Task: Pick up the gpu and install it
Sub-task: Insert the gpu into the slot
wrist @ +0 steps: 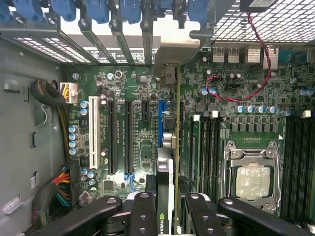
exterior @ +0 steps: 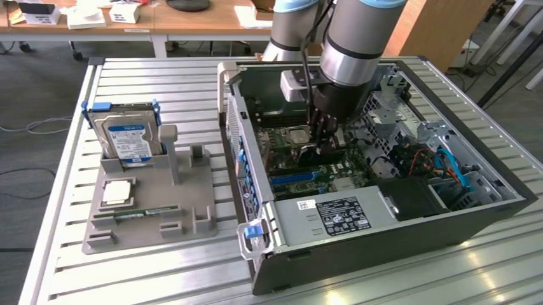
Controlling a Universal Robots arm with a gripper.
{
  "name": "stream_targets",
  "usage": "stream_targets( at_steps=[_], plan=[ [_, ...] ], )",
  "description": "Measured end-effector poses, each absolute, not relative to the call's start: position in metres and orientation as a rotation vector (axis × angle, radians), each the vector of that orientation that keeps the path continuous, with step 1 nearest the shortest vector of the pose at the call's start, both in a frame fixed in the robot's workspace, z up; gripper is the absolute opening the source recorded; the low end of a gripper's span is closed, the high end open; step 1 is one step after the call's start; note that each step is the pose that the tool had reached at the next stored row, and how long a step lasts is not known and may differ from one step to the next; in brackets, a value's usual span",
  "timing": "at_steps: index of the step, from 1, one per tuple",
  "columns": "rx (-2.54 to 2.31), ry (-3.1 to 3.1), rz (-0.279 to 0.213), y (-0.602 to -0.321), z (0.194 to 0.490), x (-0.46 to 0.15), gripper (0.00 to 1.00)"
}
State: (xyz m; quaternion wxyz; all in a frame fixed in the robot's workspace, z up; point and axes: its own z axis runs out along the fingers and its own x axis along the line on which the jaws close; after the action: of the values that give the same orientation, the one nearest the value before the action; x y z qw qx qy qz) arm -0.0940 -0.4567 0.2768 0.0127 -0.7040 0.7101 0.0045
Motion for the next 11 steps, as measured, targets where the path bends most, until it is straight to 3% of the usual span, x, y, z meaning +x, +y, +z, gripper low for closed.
stream_targets(
  at_steps=[11],
  plan=[
    [-2.194, 2.213, 0.014, -0.4583, 0.2766, -0.0982, 0.27]
  ],
)
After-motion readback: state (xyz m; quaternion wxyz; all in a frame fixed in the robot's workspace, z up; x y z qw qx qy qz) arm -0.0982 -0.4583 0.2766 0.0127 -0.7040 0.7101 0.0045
